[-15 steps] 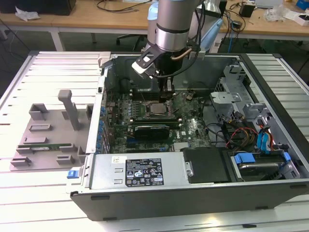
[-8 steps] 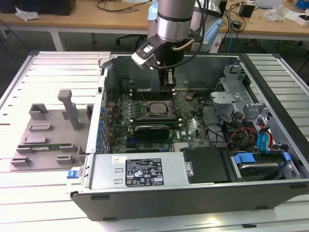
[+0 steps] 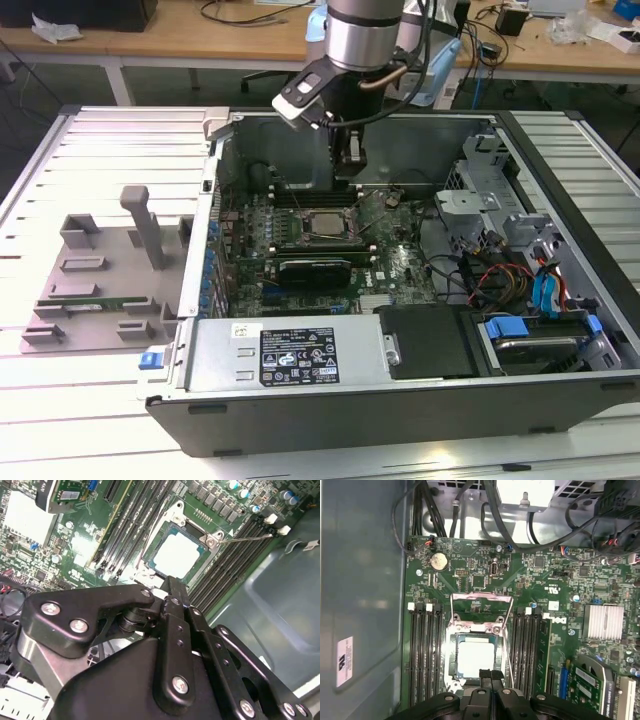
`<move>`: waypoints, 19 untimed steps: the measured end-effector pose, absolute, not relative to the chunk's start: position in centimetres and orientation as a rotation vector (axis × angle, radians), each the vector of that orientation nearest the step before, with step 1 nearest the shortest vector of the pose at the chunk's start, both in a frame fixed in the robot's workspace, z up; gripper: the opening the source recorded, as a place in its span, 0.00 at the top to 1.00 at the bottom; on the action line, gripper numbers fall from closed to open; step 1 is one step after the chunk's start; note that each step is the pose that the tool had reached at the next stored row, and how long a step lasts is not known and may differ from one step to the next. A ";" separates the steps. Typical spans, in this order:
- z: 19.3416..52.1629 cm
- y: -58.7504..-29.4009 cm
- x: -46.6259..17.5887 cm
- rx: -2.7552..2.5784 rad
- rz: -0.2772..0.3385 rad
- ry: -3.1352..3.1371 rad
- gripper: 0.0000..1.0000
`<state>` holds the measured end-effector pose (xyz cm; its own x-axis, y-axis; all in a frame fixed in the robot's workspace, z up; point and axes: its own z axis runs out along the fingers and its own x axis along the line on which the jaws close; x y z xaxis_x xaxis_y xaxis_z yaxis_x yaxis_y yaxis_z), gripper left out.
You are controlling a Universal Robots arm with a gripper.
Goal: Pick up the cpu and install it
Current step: 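Place the cpu into insertion slot, then close the cpu cover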
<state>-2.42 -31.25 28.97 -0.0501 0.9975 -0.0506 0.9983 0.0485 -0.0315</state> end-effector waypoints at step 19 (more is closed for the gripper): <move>31.1 -31.2 -2.4 2.157 -0.086 2.266 0.89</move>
<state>-2.42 -31.25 31.06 -0.0501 0.9976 -0.0468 0.9983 0.0487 -0.0314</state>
